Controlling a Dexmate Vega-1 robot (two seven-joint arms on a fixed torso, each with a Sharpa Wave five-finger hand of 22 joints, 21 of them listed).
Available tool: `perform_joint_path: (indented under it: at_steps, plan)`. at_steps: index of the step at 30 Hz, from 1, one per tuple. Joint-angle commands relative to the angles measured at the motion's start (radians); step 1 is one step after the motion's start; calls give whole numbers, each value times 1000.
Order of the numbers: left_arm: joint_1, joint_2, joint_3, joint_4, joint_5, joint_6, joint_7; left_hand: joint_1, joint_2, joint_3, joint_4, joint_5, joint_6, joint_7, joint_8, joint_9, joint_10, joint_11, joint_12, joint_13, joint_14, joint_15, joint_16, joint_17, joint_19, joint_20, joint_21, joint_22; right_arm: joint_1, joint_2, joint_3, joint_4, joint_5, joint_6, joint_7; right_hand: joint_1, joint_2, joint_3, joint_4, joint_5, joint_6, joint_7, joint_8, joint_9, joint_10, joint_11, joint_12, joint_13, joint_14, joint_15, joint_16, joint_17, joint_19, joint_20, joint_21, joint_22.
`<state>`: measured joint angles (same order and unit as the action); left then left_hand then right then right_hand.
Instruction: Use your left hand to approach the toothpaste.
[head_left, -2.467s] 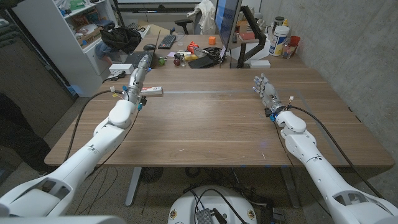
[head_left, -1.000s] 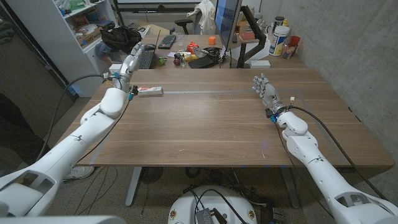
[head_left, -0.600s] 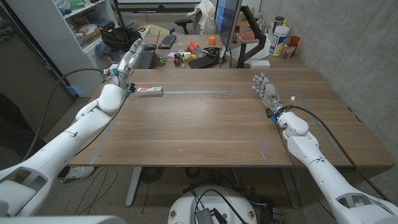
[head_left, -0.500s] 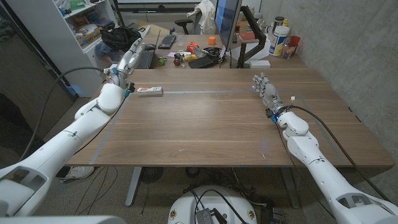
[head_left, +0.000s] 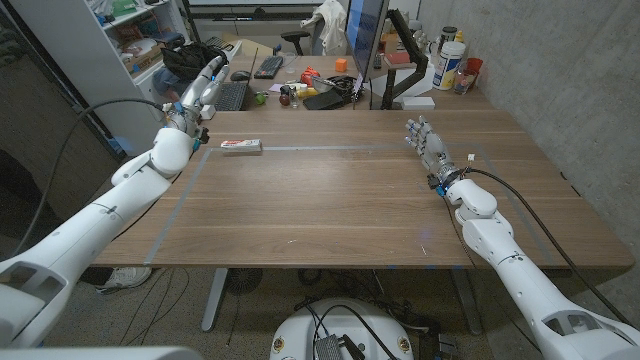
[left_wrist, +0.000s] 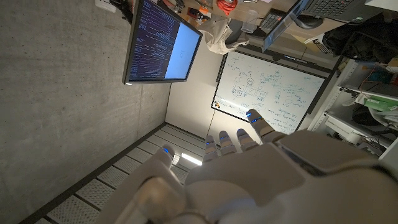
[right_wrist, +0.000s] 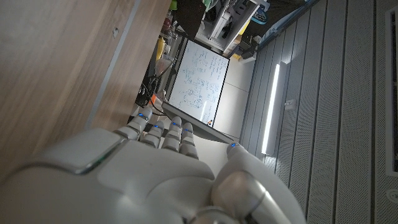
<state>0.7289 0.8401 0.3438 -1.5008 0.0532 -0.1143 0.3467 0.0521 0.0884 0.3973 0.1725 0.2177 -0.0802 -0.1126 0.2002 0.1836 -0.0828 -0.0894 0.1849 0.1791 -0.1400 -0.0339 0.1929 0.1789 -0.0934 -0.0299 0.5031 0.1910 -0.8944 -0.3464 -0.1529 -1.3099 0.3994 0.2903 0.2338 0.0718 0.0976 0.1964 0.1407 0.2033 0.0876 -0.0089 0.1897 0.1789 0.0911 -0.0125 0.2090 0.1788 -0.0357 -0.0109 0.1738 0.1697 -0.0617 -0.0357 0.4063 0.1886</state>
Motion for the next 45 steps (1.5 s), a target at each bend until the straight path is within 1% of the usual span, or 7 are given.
perform_joint_path:
  at_steps: [1,12,16,22,31,42,45]
  plan:
    - [-20,38,17,-12,79,63,12,8,69,8,0,-1,8,-4,-2,4,2,-12,5,3,2,-18,2,3,-7,-4,-3,0,10,-3,-11,8,-6,10,2,8,41,8,0,0,7,-3,3,4,8,0,5,6,-7,-2,6,2,0,-28,-4,2]
    - [-55,59,42,-8,145,115,7,7,68,11,0,-2,25,-12,2,3,16,-22,9,3,10,-26,4,3,1,-4,-2,0,11,-7,-17,11,-6,19,5,7,40,8,1,-1,8,-3,3,4,8,1,5,6,-7,-2,6,2,0,-28,-5,2]
    - [-70,60,53,-5,168,131,4,8,63,10,-2,-2,29,-16,2,3,19,-26,9,3,10,-25,4,3,-2,0,-3,0,15,-7,-23,14,-10,24,7,7,40,8,1,-1,9,-2,3,4,8,1,5,6,-7,-2,6,2,0,-28,-6,2]
    - [-91,65,70,-4,204,155,0,8,64,11,-2,-2,33,-17,3,3,24,-24,9,3,10,-24,3,3,-3,4,-4,0,21,-6,-30,17,-17,32,2,6,39,9,1,-1,8,-3,2,4,8,2,4,6,-7,-2,6,2,1,-28,-7,2]
    - [-114,77,95,-9,260,206,-17,7,66,14,0,-2,43,-23,5,3,32,-33,10,3,17,-24,5,3,-7,11,-7,0,13,-12,-32,4,-18,35,-3,5,39,10,2,-1,9,-2,2,4,10,1,4,6,-7,-2,6,2,2,-28,-8,2]
    - [-122,89,110,-12,293,231,-32,5,67,15,1,-3,49,-27,4,3,36,-38,10,3,20,-23,5,3,-11,19,-9,0,5,-15,-35,-6,-13,41,-4,4,38,11,2,-1,11,-1,3,4,11,3,5,6,-6,-3,6,2,2,-28,-10,2]
    - [-125,93,113,-16,305,239,-35,4,67,15,2,-3,54,-26,6,3,38,-36,10,3,20,-21,5,3,-11,20,-9,0,5,-15,-36,-6,-12,46,-3,4,38,11,2,-2,12,-2,3,4,12,3,5,6,-6,-2,6,2,2,-28,-11,2]
